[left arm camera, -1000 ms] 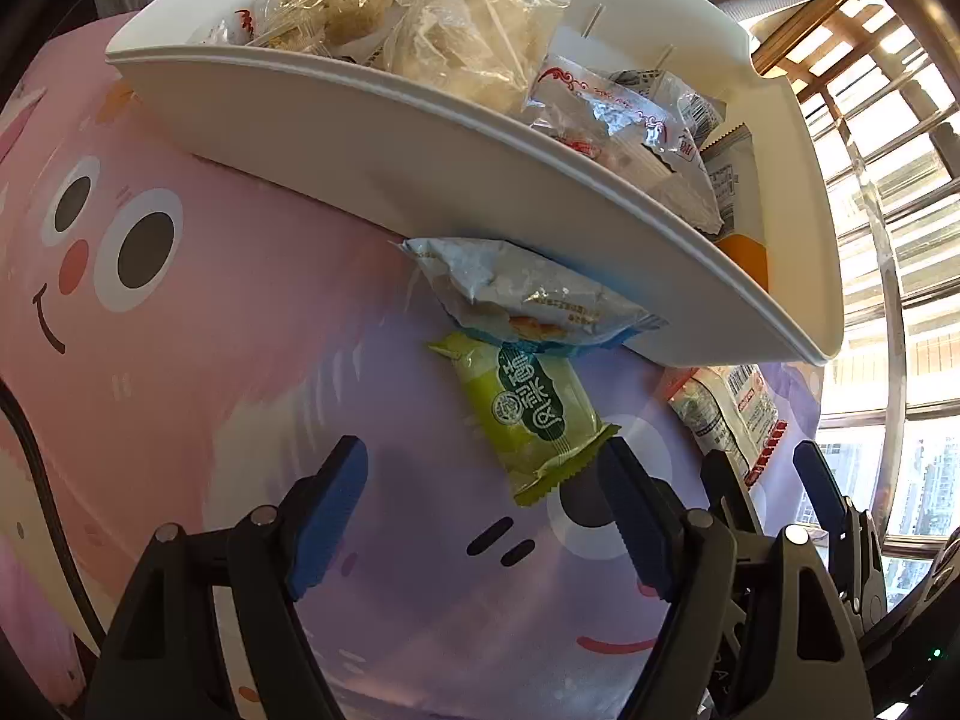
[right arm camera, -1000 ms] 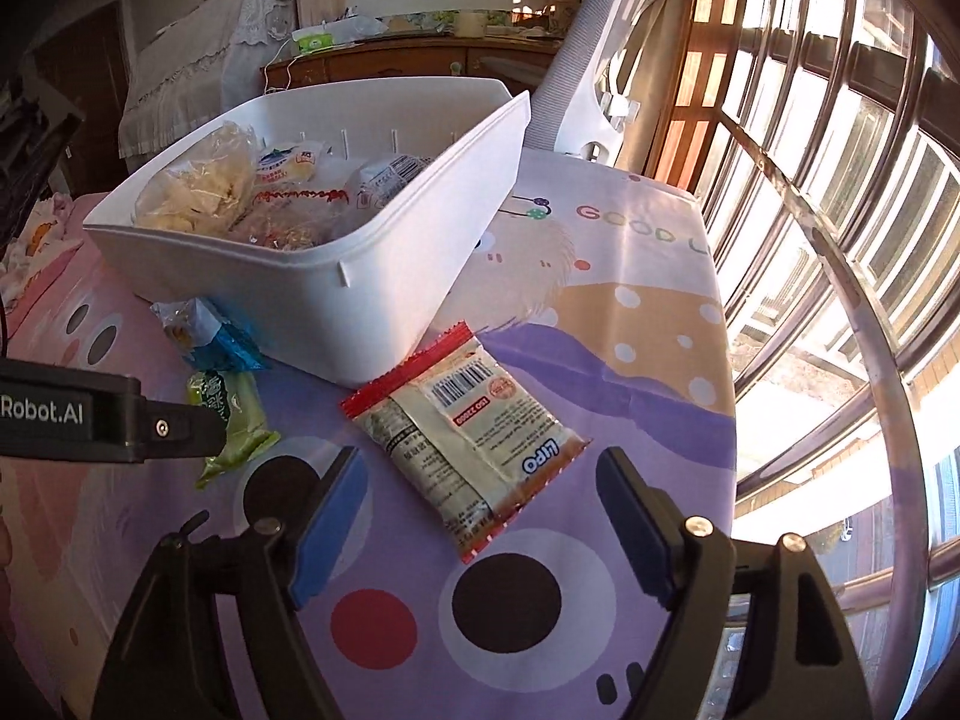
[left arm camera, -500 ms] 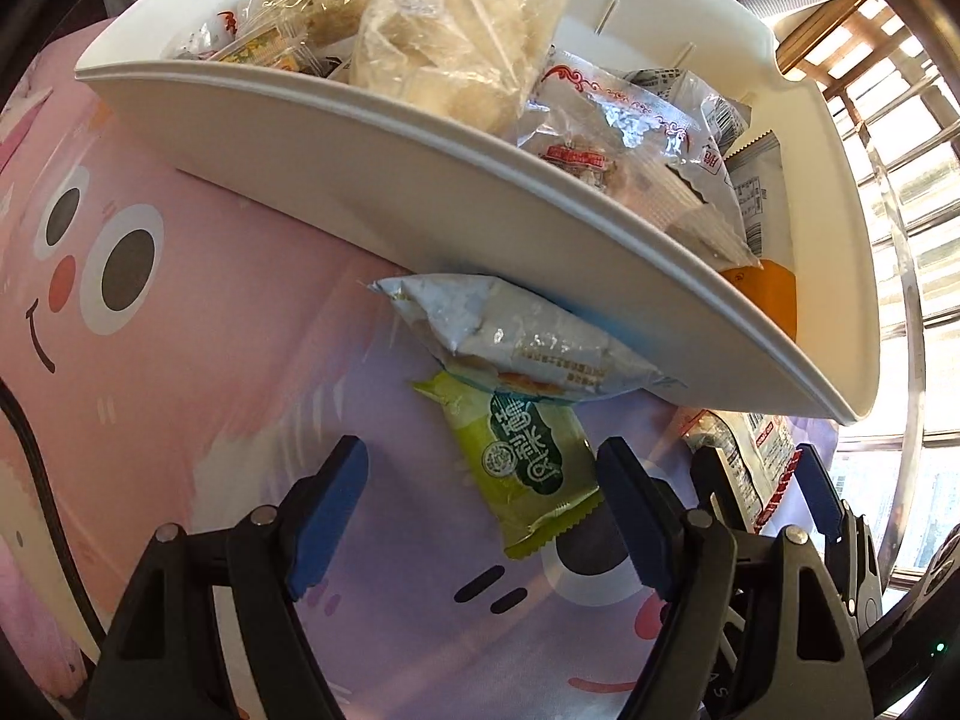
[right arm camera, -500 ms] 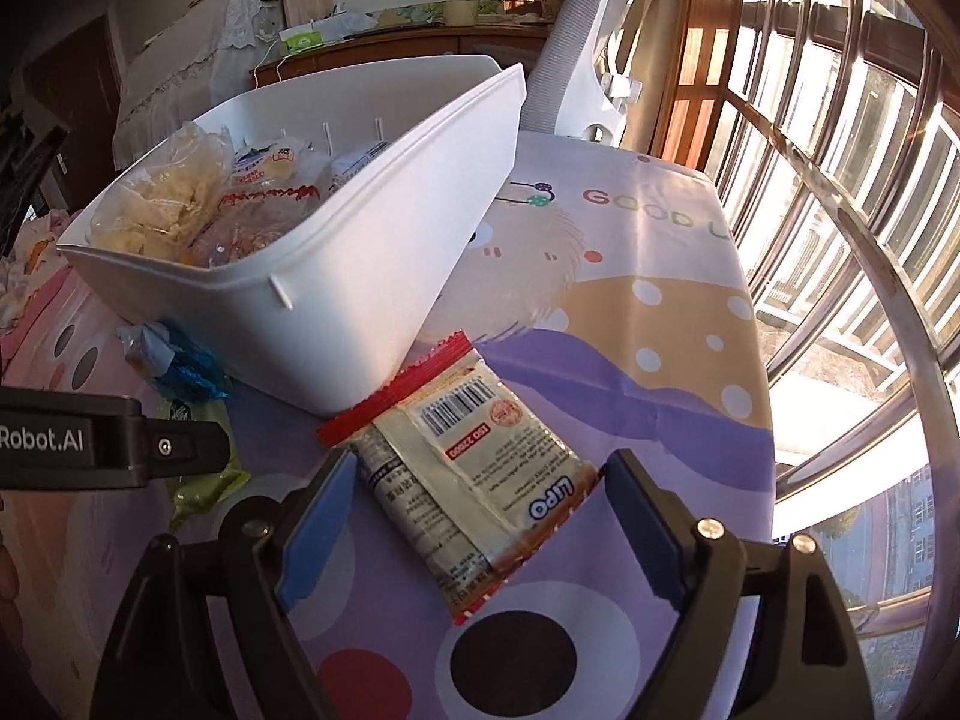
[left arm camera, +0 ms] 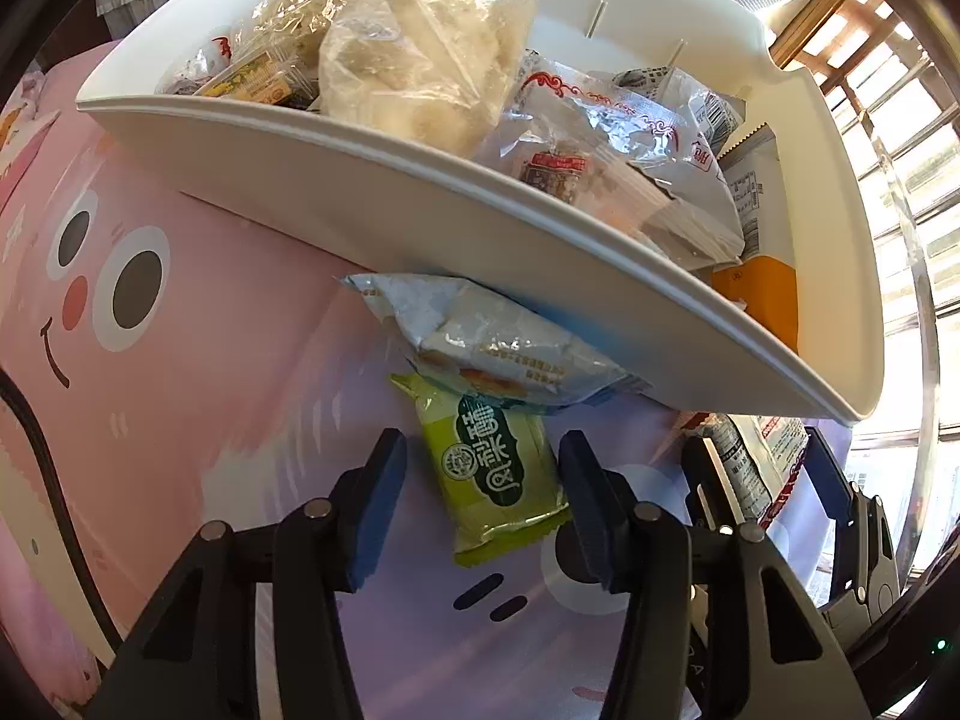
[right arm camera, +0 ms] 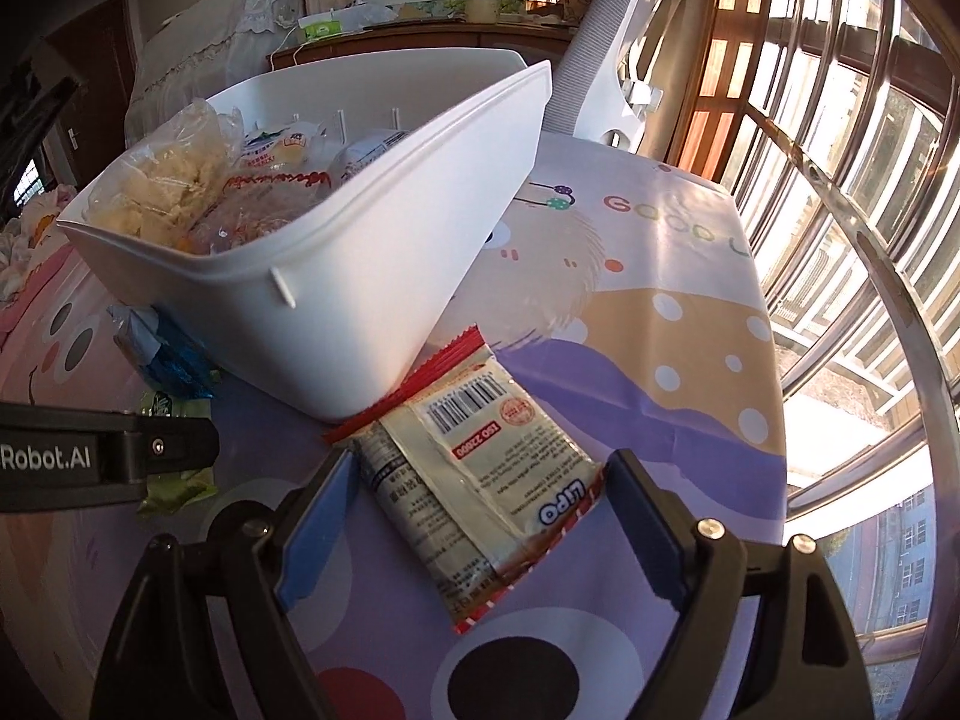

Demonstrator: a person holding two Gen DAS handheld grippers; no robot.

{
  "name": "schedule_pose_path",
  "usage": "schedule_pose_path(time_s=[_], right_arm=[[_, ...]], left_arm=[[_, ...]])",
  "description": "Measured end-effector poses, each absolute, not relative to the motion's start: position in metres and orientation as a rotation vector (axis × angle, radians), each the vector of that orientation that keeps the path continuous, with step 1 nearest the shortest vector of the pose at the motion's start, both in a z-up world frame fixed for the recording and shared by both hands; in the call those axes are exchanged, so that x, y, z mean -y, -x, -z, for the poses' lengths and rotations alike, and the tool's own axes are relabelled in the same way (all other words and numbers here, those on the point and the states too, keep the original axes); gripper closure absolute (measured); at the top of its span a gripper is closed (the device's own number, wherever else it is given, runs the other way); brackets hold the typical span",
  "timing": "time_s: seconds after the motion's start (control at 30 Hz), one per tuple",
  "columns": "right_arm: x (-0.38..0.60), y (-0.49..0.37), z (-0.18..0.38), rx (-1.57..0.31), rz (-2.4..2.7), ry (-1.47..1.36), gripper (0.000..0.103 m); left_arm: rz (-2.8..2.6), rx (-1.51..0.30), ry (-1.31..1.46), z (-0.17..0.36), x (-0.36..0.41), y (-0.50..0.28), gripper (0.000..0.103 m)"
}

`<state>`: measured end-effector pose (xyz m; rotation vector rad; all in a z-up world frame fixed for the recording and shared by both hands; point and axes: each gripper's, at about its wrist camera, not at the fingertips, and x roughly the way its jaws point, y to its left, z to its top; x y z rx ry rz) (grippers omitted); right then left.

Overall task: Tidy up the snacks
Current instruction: 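Grasp the green snack packet with the left gripper while the right grasps the white-red biscuit pack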

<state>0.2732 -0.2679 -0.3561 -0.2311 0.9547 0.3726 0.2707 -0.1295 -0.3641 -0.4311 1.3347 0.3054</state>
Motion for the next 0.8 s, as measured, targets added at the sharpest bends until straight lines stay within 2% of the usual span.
schedule_pose_path(time_s=[0.07,0.23,0.47,0.6,0.8], right_arm=[[0.268,-0.274,0.355,-0.956,-0.380,0.234,0.019],[0.266,-0.273,0.354,-0.958,-0.405,0.251,0.027],[0.266,-0.274,0.351,-0.989,-0.412,0.264,0.037],[0.266,-0.273,0.349,-1.013,-0.406,0.276,0.049],[0.267,-0.271,0.347,-1.061,-0.386,0.262,0.051]], left_arm=[[-0.306,-1.331,0.433,0.362,0.129,-0.270,0.063],[-0.290,-1.327,0.431,0.362,0.121,-0.263,0.067],[-0.286,-1.364,0.427,0.360,0.114,-0.252,0.067],[-0.278,-1.388,0.430,0.357,0.109,-0.239,0.067],[-0.269,-1.403,0.428,0.352,0.097,-0.226,0.068]])
